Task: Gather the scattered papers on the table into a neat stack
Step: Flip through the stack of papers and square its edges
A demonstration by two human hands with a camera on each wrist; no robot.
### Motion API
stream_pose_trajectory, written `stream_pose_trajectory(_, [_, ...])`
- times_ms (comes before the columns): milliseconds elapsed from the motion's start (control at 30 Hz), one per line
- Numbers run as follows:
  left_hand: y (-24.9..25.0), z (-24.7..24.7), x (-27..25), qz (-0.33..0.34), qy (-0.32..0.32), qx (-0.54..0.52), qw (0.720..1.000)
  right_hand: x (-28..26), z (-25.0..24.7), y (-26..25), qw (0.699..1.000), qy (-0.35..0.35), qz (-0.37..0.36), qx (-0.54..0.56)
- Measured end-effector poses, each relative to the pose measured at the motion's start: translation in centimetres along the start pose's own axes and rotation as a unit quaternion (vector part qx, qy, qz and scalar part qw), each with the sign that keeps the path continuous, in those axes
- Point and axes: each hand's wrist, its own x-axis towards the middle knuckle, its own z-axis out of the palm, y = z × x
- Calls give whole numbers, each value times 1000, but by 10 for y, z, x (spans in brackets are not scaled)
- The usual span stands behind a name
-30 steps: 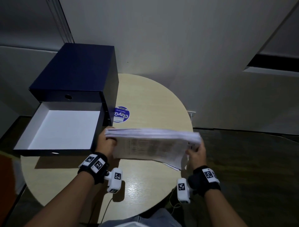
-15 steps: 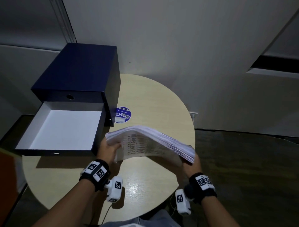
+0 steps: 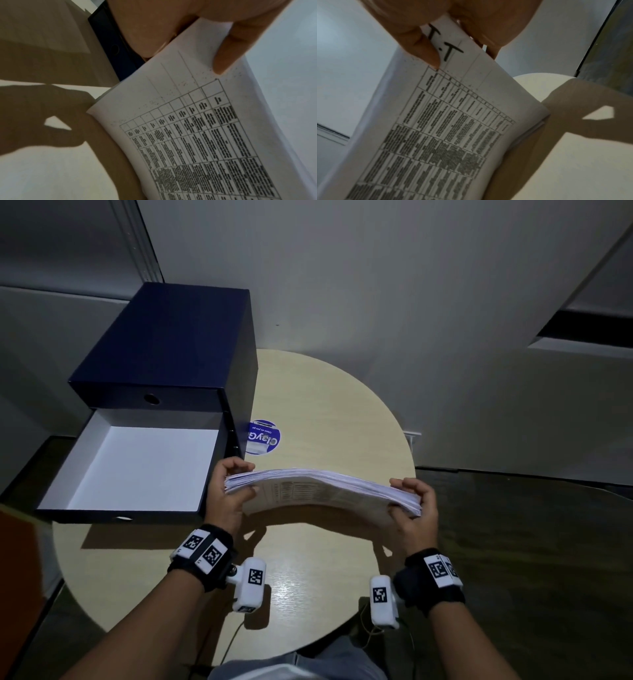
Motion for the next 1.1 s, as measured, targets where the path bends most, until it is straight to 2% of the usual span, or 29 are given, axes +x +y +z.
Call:
stream_pose_trajectory(133, [5,2,4,37,-10,-23,999,6,5,-10,999,0,-20,34])
stream_pose_trajectory(200, [6,6,7,25,5,-15,1000,10,11,-13,999,9,4,37])
stream_pose_trajectory(267, [6,9,11,9,29,13,999,16,17,-14,998,48,31,17])
stream_pose_trajectory(367, [4,9,18,-10,45,39,998,22,21,-15,995,88,39,-14])
stream_pose_trajectory(667, [9,12,25,-10,64,91,994,26,21,-19,995,76,51,-42])
stream_pose_trajectory(733, [9,13,26,-13,65,89,994,25,21,-20,996,82,31,-28])
stream_pose_trajectory(800, [10,13,27,-11,70,102,992,24,18,-20,998,60,30,-15])
stream_pose_trajectory(900, [10,16,29,-3,71,115,991,19,2,-8,998,-37,38,21])
stream_pose_trajectory(967, [11,17,30,-5,76,124,989,15,-9,1,995,-91,43,4])
stream_pose_trajectory(1033, [12,18,32,-4,82,126,989,12,-15,8,991,-123,38,-41])
stream_pose_trajectory(1100, [14,21,33,-4,84,129,988,8,-18,8,990,-132,53,-24])
